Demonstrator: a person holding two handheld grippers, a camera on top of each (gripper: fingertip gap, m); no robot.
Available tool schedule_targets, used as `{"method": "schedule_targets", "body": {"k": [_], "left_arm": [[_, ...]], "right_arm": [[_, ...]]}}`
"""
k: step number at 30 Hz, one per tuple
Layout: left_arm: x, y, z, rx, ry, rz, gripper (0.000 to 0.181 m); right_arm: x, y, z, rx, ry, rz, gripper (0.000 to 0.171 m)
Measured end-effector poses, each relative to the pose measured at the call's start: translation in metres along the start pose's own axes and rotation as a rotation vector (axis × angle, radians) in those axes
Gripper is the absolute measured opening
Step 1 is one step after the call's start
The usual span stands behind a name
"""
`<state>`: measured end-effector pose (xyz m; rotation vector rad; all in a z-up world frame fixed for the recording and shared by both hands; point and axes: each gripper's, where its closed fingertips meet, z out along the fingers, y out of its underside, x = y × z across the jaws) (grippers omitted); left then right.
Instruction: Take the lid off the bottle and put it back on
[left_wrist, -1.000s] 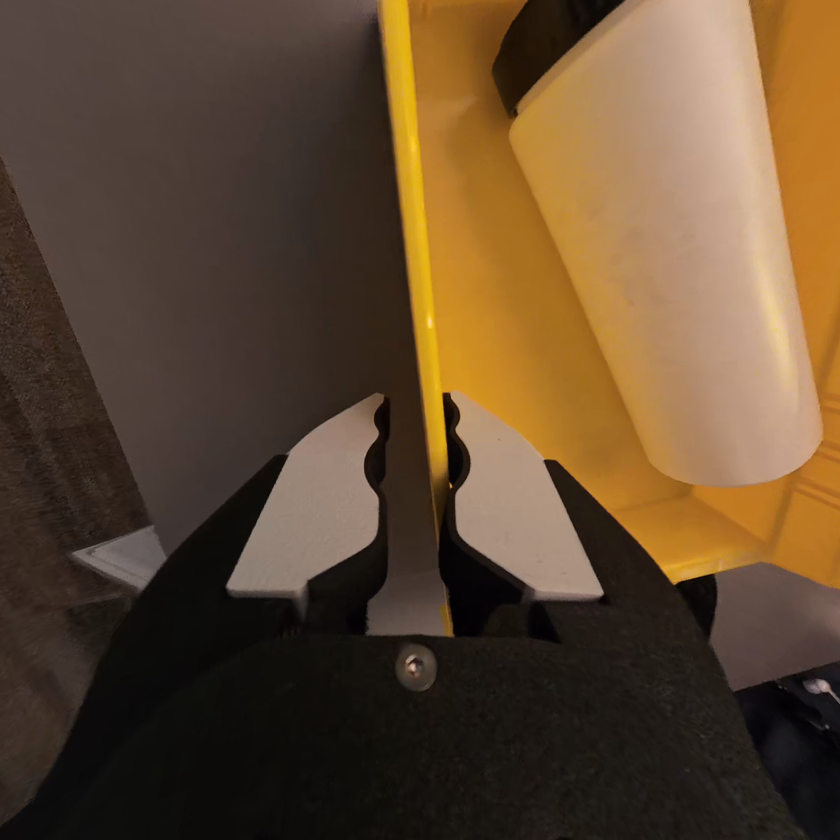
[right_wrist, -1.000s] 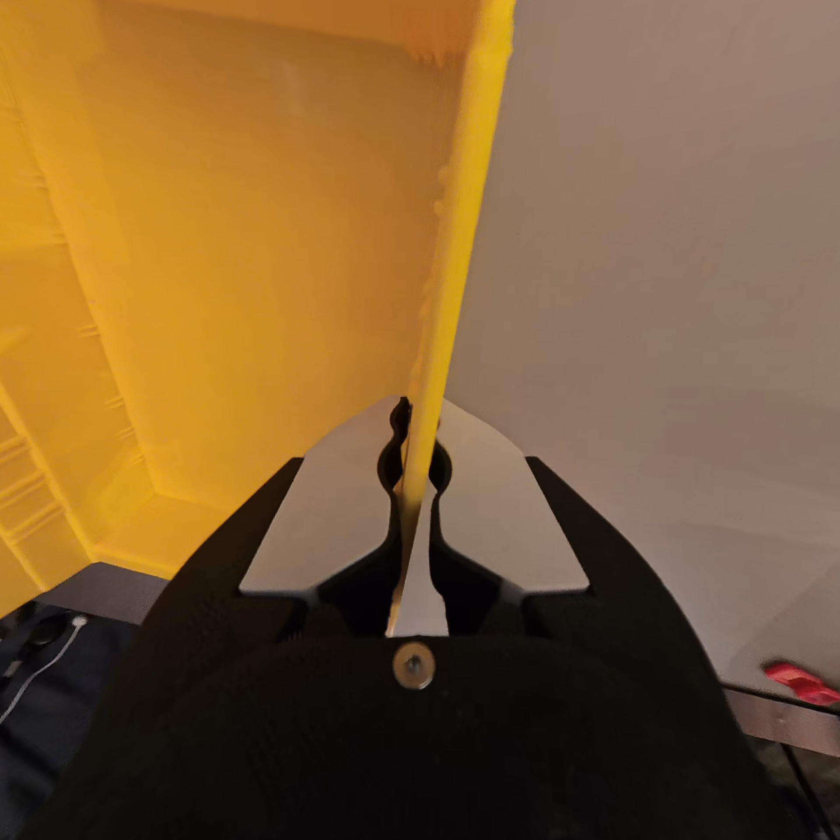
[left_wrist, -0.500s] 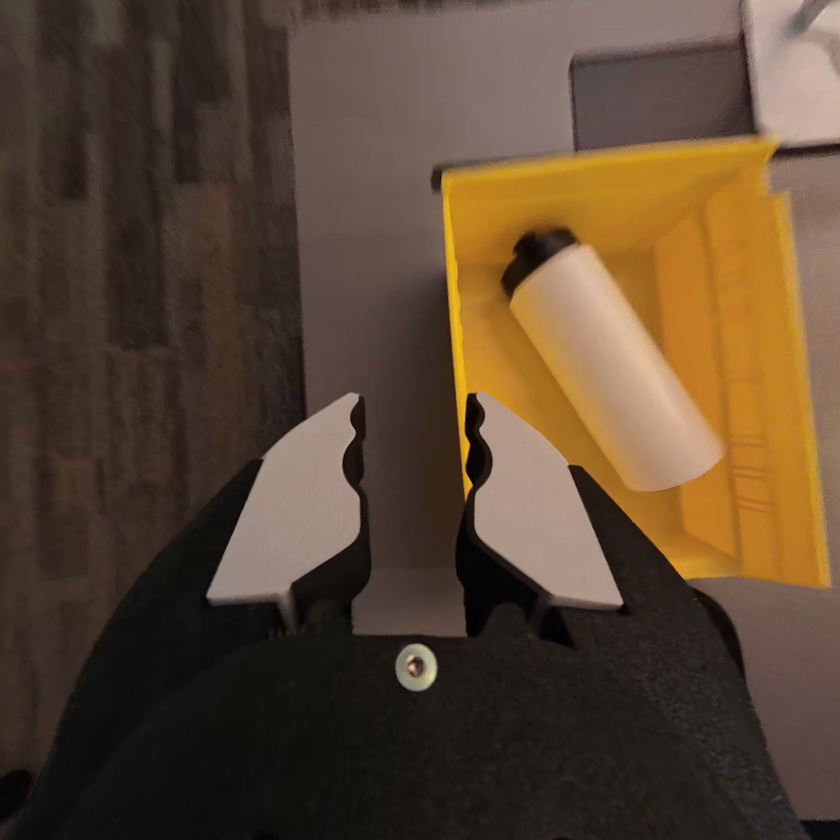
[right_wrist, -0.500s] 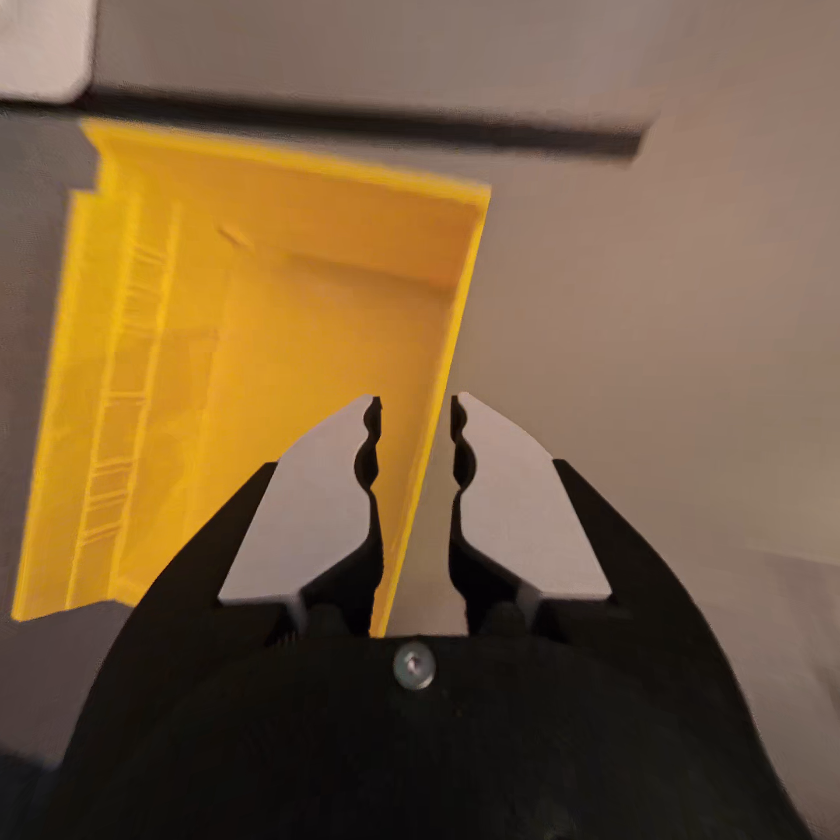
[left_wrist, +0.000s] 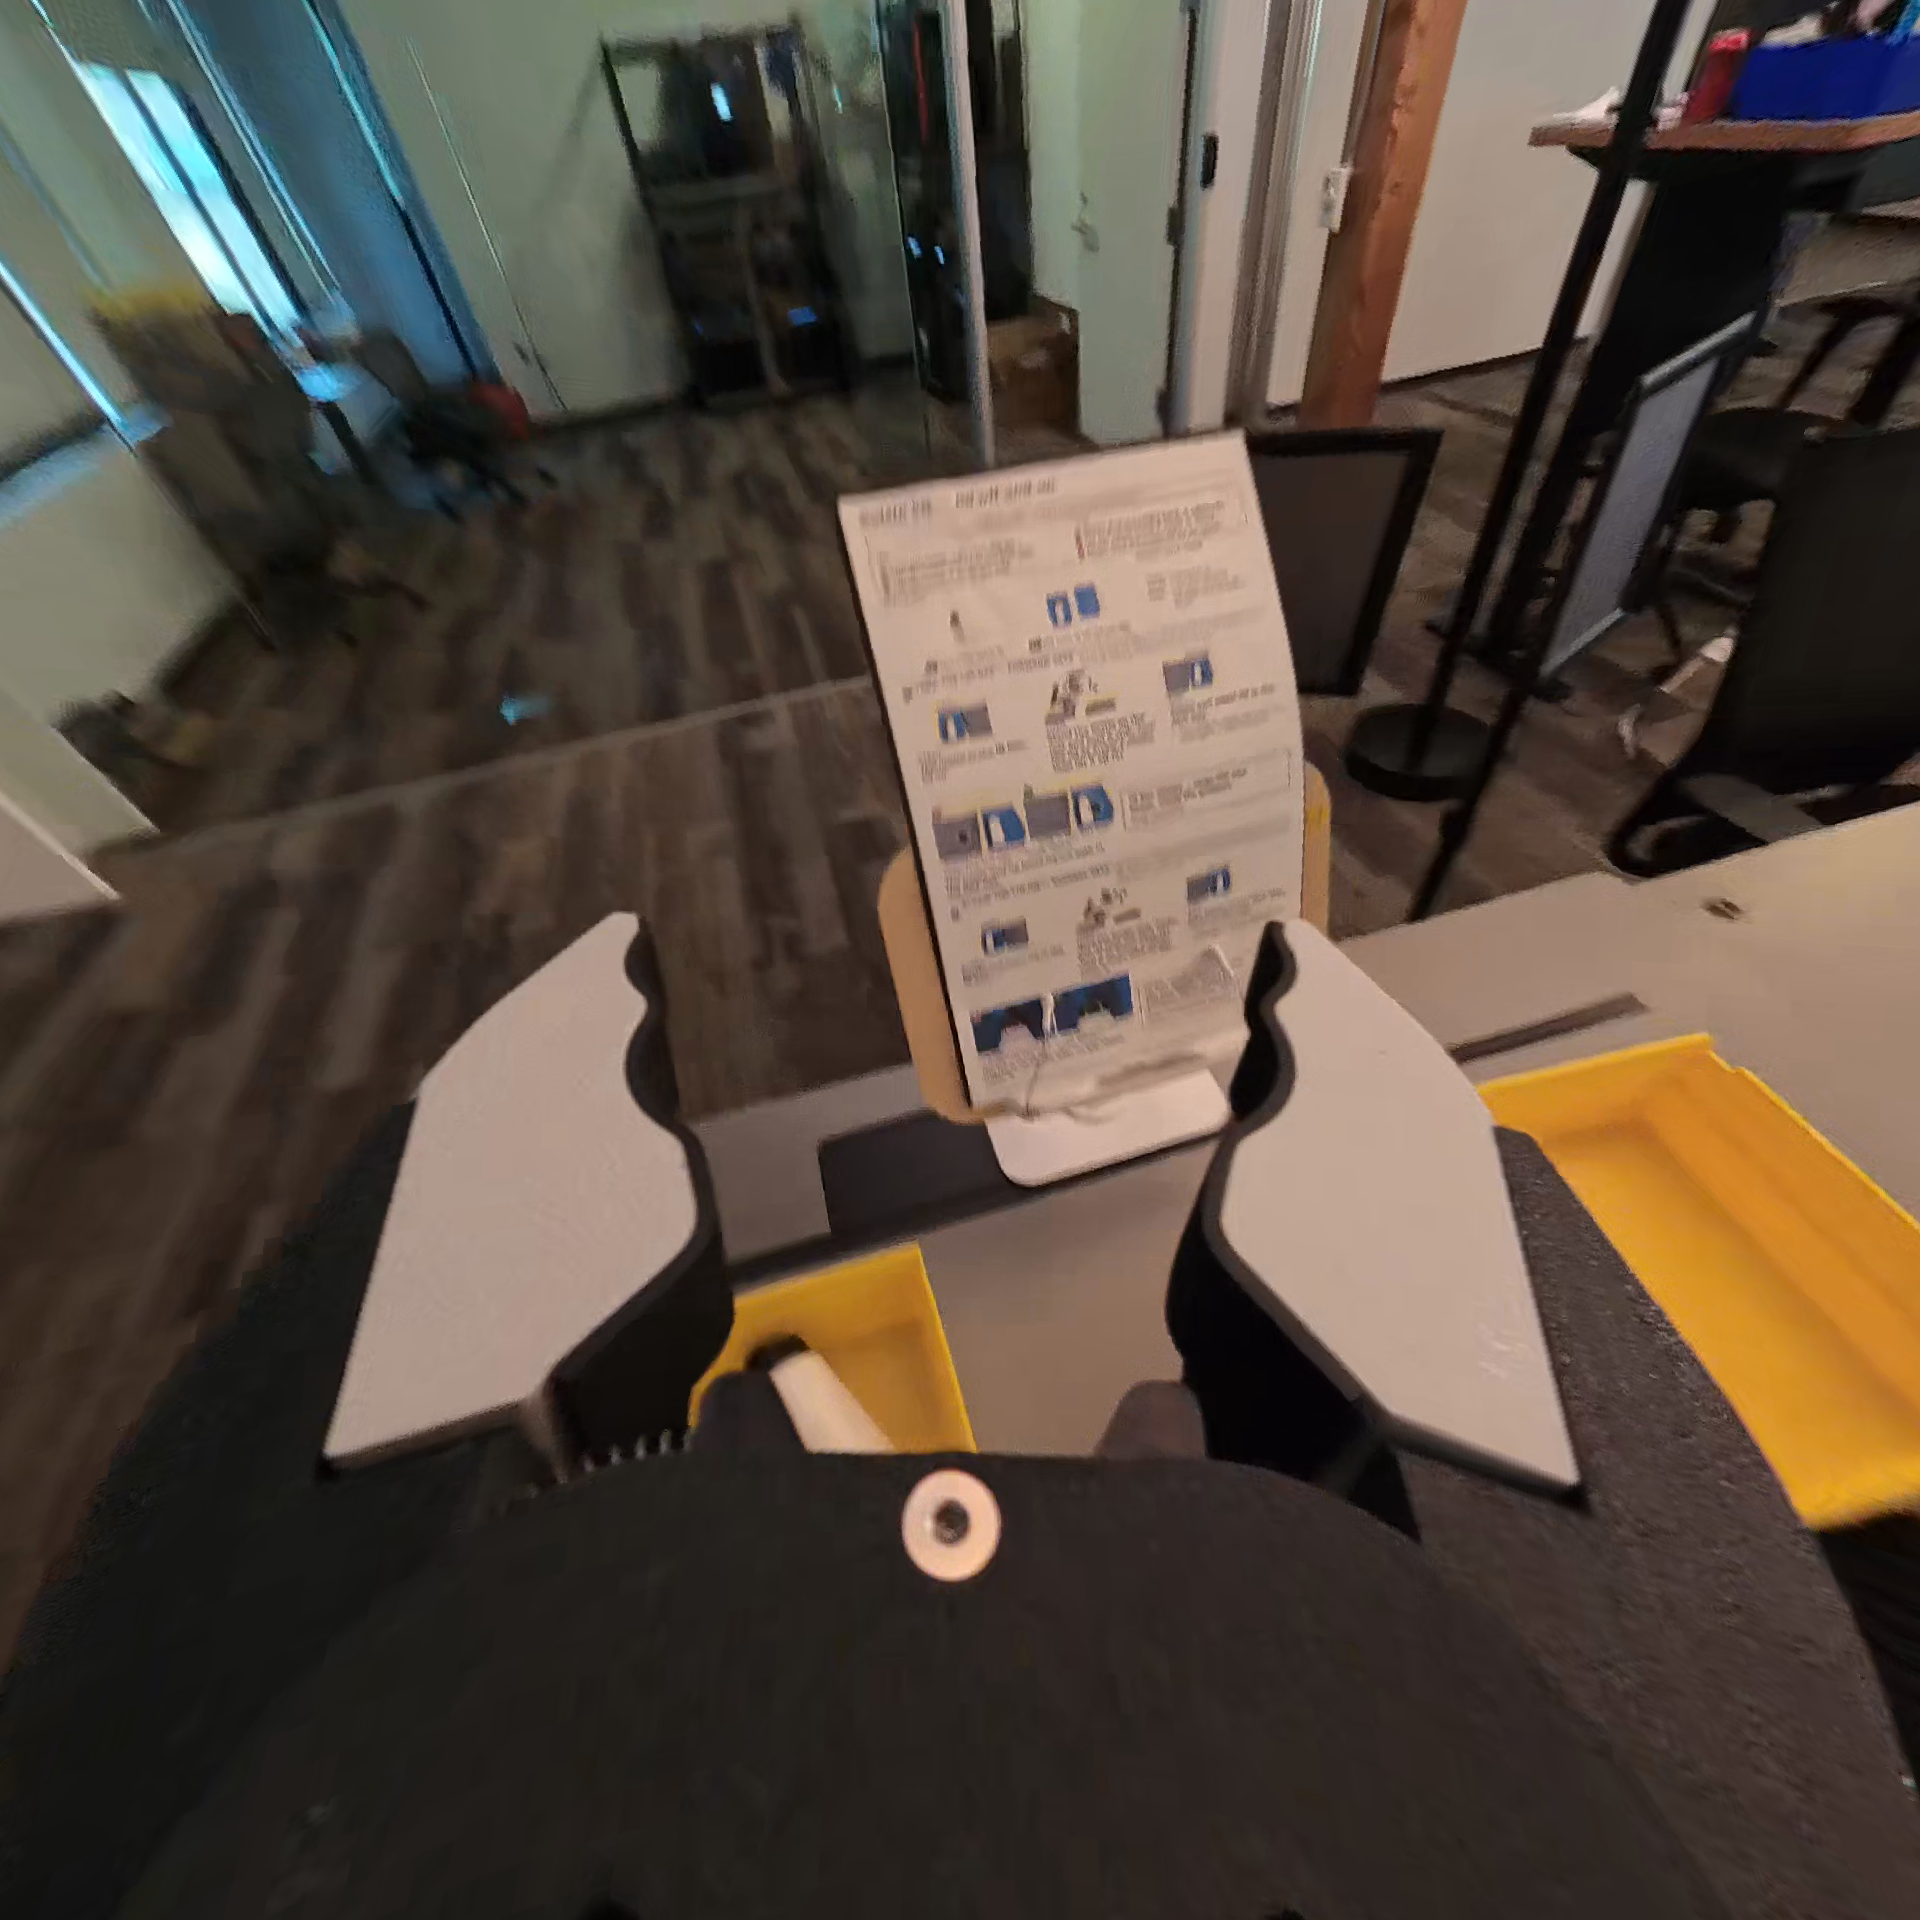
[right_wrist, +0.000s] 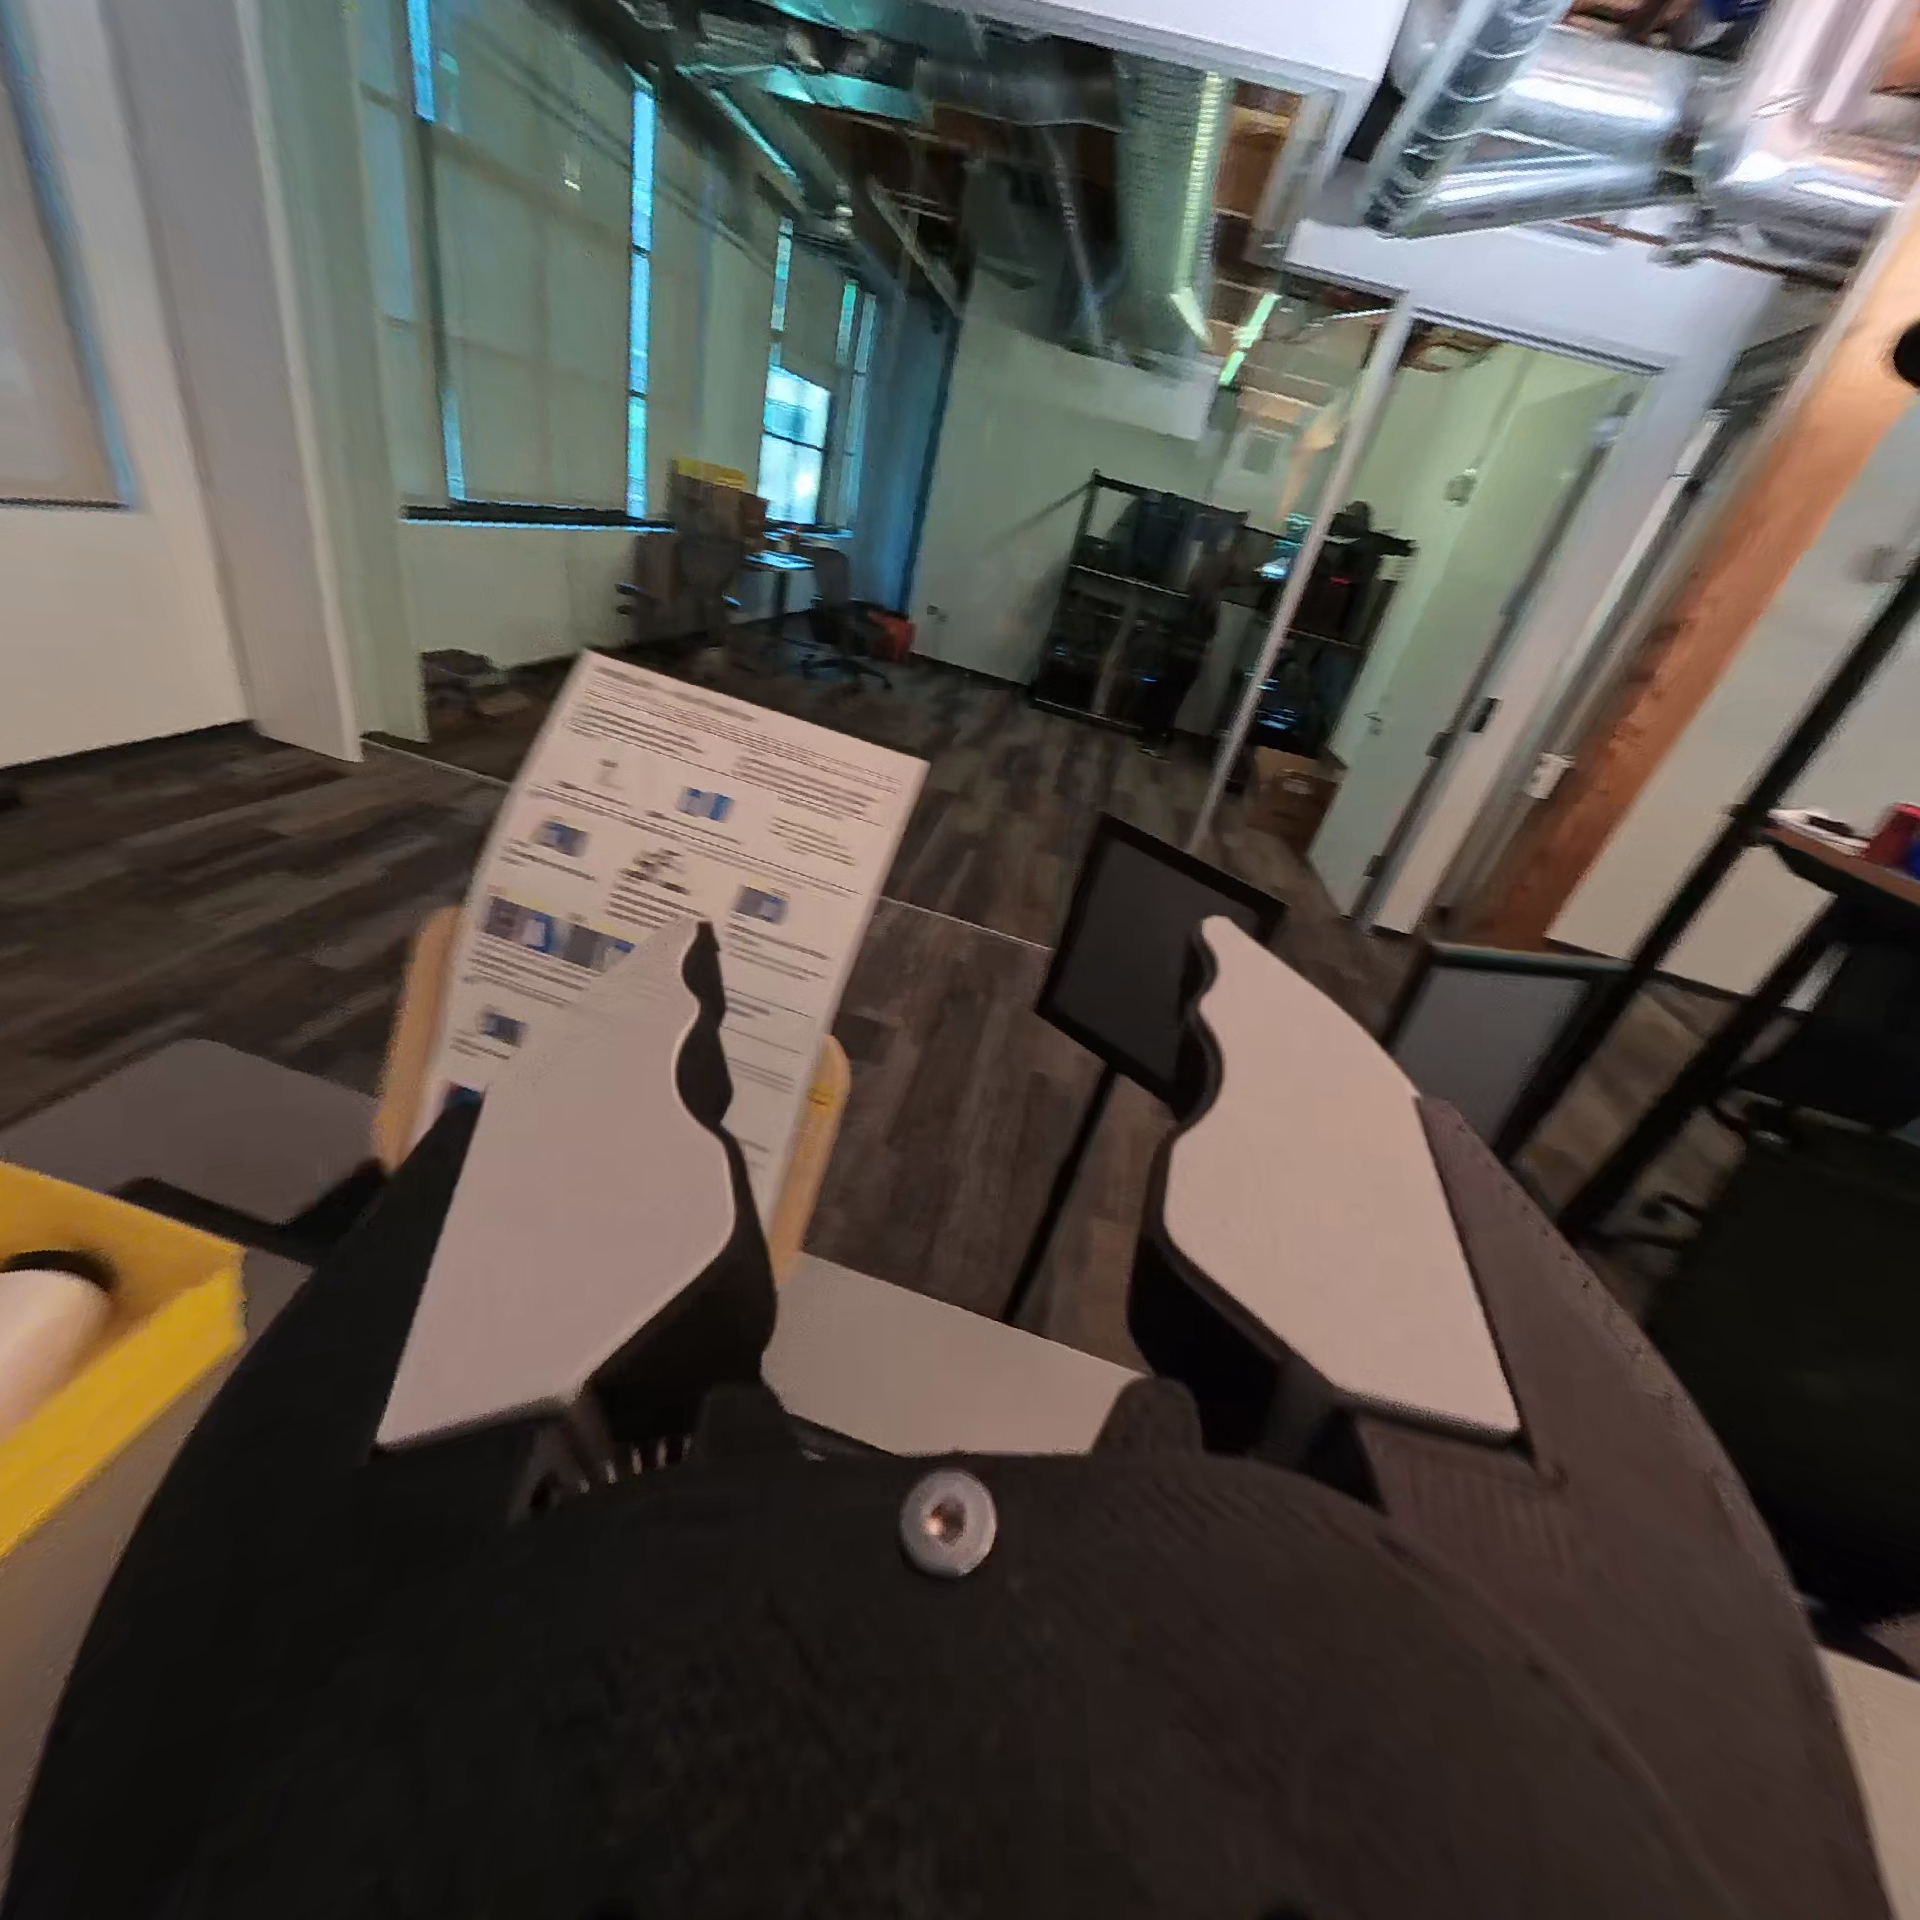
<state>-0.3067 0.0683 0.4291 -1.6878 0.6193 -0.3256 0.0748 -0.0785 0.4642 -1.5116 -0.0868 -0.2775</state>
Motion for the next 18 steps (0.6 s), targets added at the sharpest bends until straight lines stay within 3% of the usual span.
{"method": "schedule_targets", "body": {"k": [3, 7, 12, 18], "left_arm": [[0.042, -0.023, 0.006, 0.112, -0.033, 0.074, 0.1], [0.093, -0.007, 0.032, 0.063, 0.011, 0.066, 0.111], [0.111, 0.048, 0.077, -0.057, -0.037, 0.119, 0.114], [0.11, 0.146, 0.126, -0.21, -0.047, 0.055, 0.122]], "right_arm": [[-0.047, -0.017, 0.008, -0.001, -0.06, 0.03, 0.089], [-0.091, 0.0, 0.029, -0.036, -0.044, 0.021, 0.101], [-0.123, 0.059, 0.059, -0.106, 0.016, 0.008, 0.11], [-0.15, 0.157, 0.087, -0.249, 0.018, 0.054, 0.116]]}}
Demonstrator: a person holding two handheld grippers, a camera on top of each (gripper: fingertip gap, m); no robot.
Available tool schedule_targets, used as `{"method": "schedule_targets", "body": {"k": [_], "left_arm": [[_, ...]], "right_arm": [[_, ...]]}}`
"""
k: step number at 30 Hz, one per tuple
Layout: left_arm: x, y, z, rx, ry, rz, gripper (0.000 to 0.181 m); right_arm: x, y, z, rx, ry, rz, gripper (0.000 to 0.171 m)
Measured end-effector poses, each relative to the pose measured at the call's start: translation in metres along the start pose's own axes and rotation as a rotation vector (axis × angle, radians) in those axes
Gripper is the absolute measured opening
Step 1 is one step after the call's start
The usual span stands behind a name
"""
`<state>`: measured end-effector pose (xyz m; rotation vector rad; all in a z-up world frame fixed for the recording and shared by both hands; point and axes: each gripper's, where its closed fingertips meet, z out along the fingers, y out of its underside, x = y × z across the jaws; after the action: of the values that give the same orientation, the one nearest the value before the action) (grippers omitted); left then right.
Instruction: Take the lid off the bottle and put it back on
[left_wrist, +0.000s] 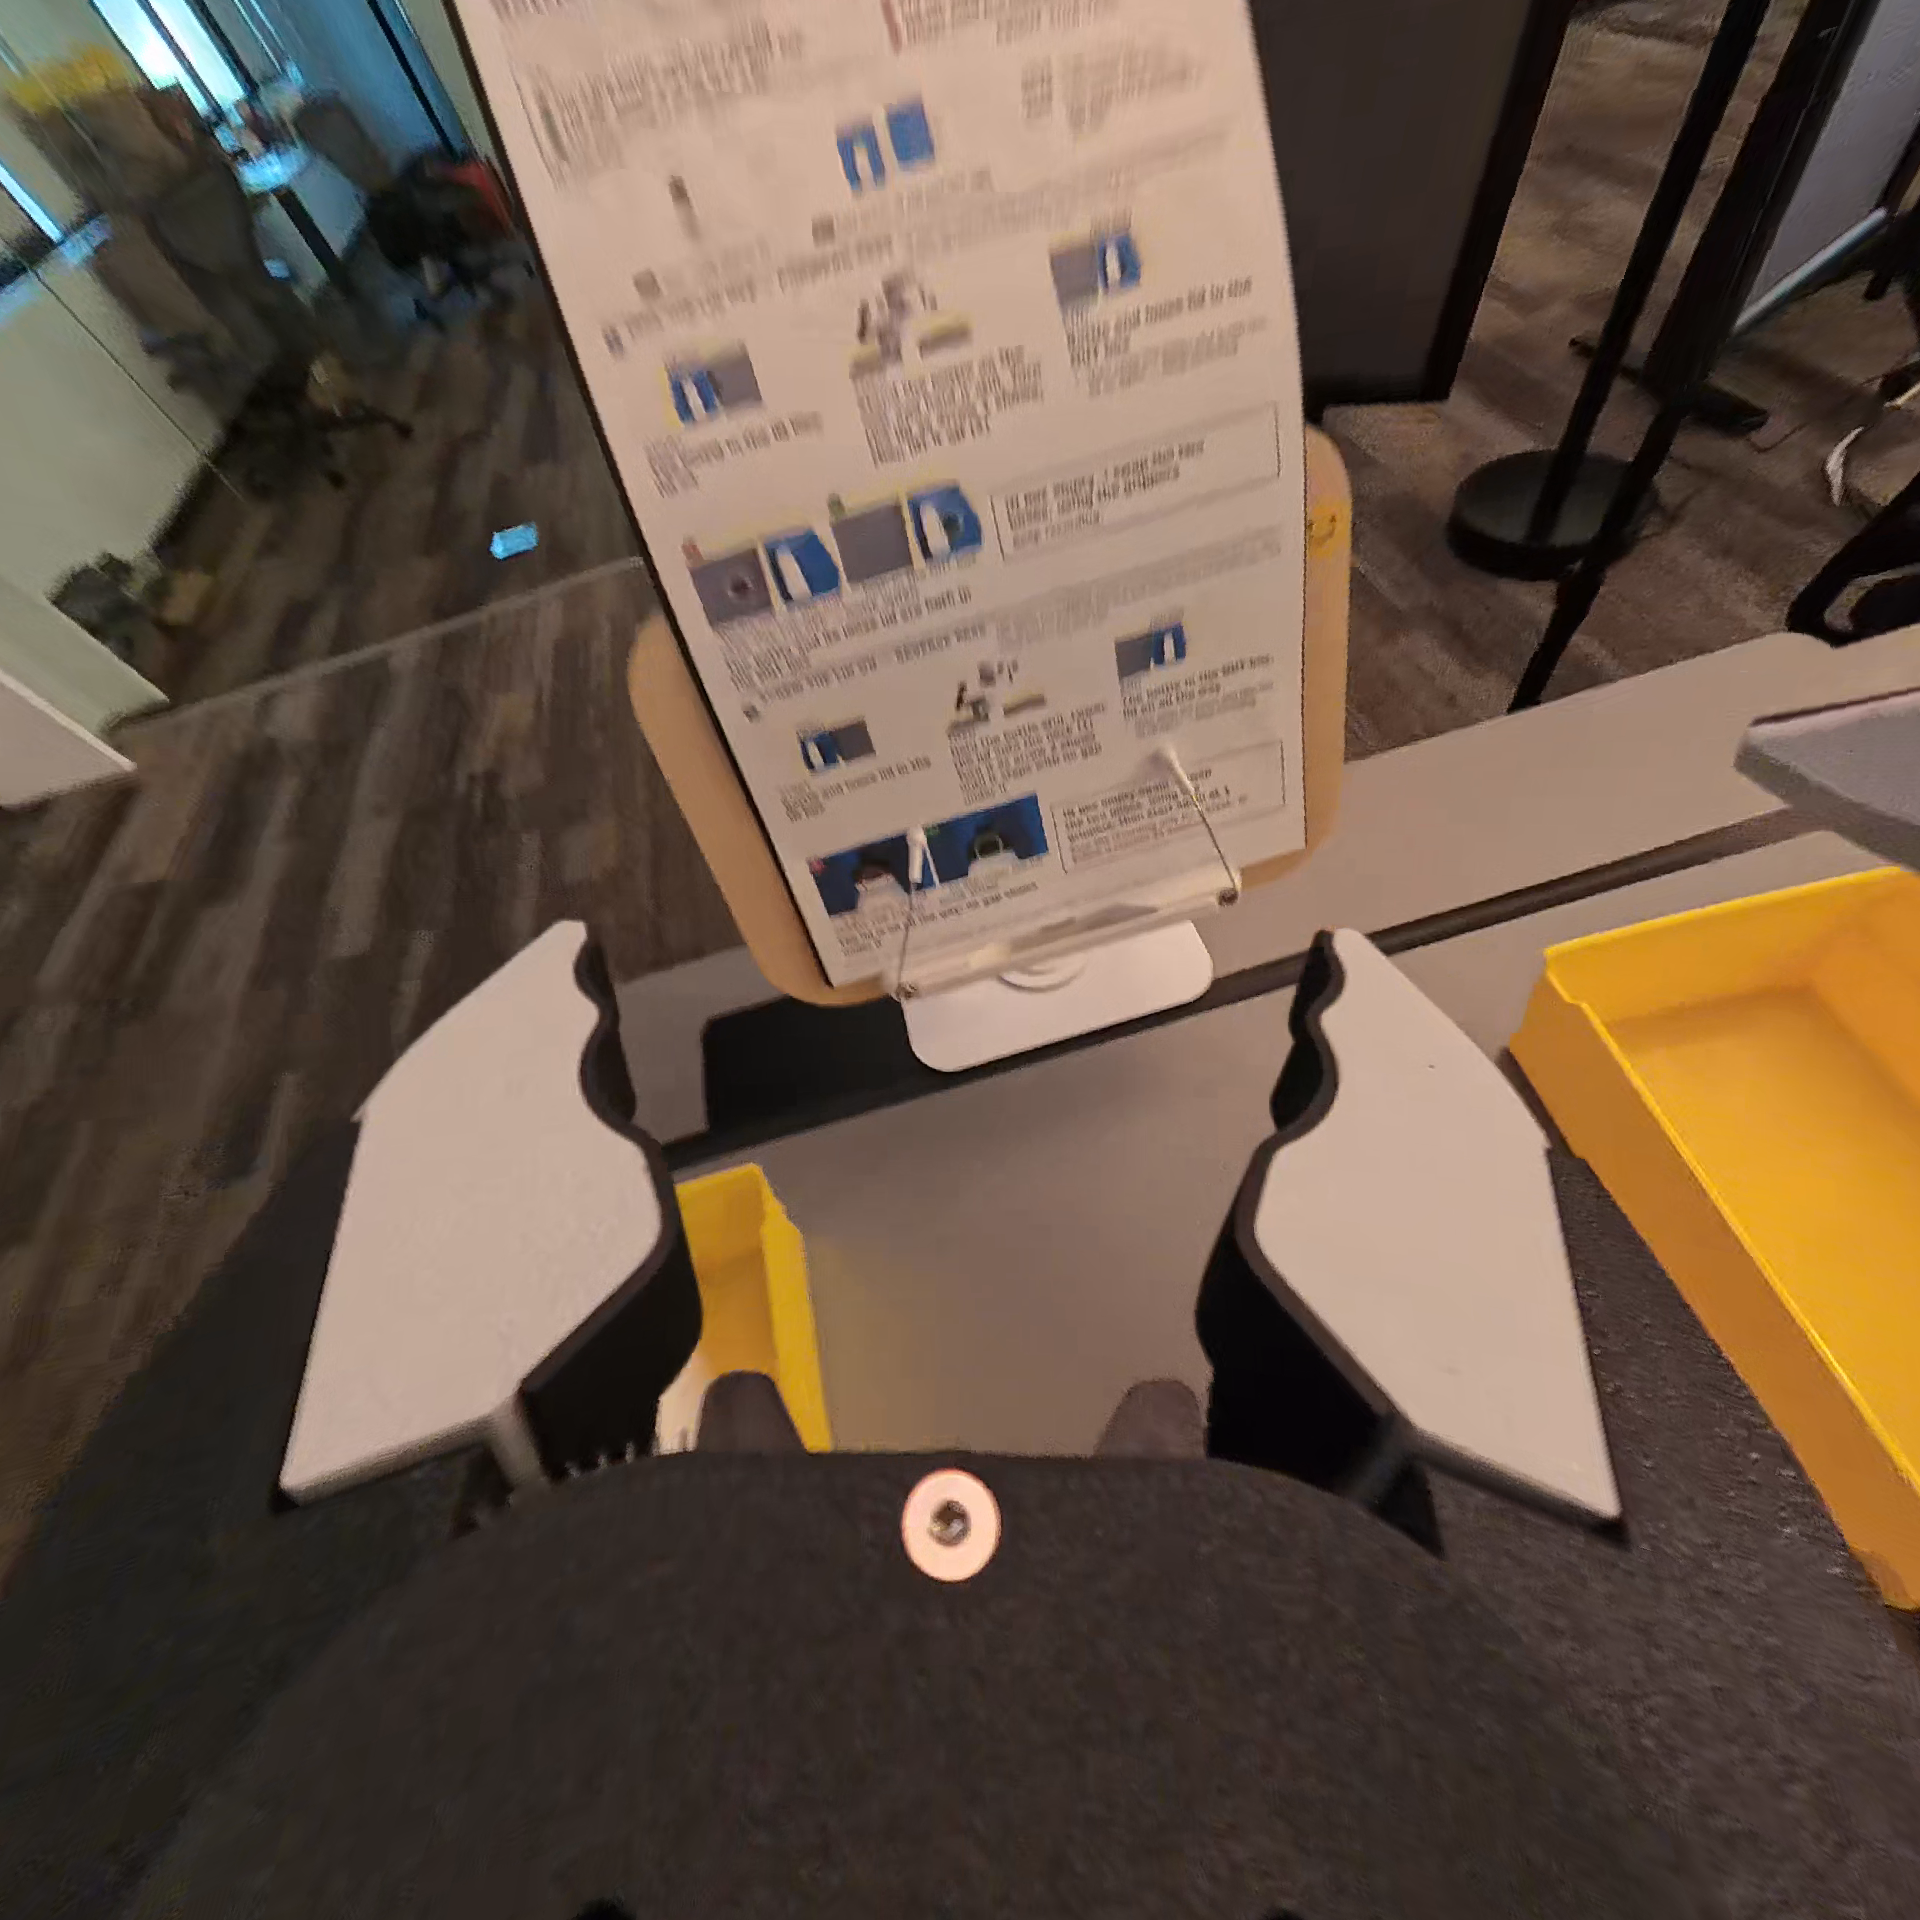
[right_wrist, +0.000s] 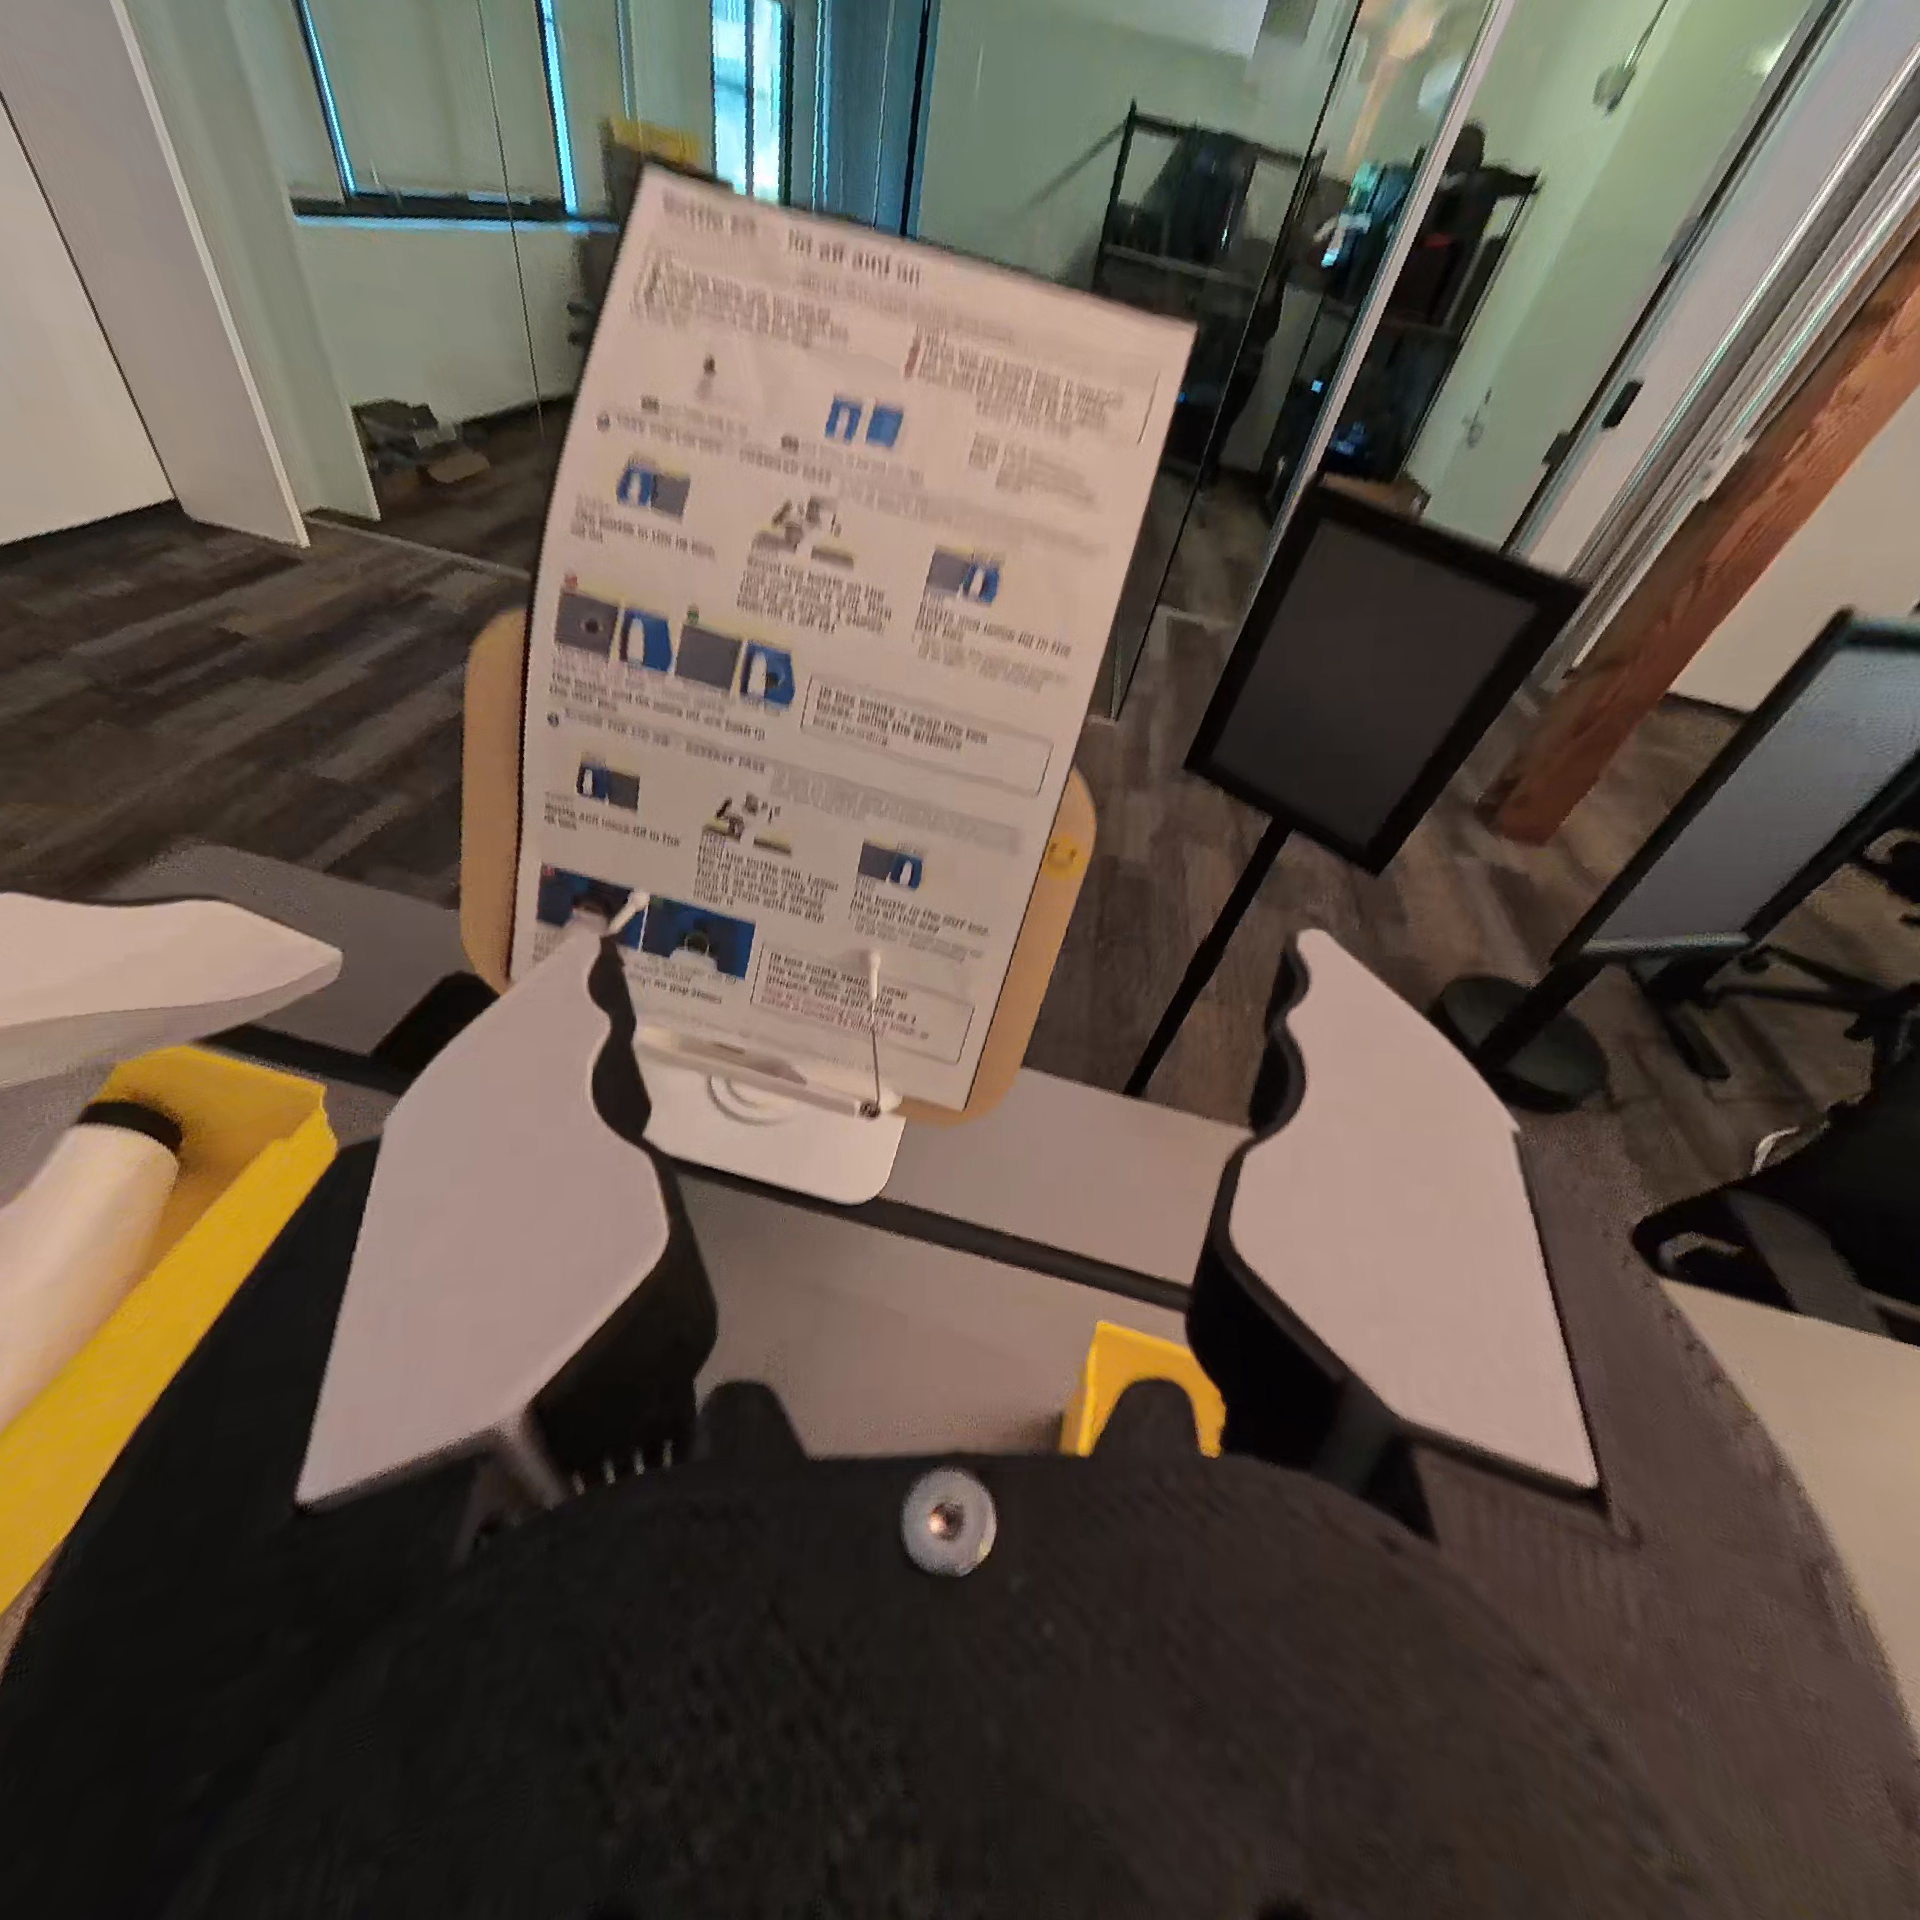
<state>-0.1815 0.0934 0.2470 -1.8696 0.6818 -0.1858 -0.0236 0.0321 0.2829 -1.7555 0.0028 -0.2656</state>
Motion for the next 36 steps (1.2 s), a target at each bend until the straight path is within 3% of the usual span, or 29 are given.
{"method": "schedule_targets", "body": {"k": [8, 17, 27, 36], "left_arm": [[0.021, 0.131, 0.079, -0.109, 0.021, -0.131, 0.127], [0.036, 0.265, 0.128, -0.233, -0.044, -0.226, 0.132], [0.035, 0.33, 0.136, -0.34, -0.087, -0.274, 0.135], [0.038, 0.363, 0.139, -0.439, -0.068, -0.299, 0.141]], "right_arm": [[-0.031, 0.111, 0.044, -0.117, -0.01, 0.055, 0.116], [-0.069, 0.269, 0.076, -0.406, -0.024, 0.118, 0.116], [-0.098, 0.373, 0.078, -0.574, -0.044, 0.236, 0.117], [-0.114, 0.408, 0.076, -0.686, -0.058, 0.263, 0.125]]}}
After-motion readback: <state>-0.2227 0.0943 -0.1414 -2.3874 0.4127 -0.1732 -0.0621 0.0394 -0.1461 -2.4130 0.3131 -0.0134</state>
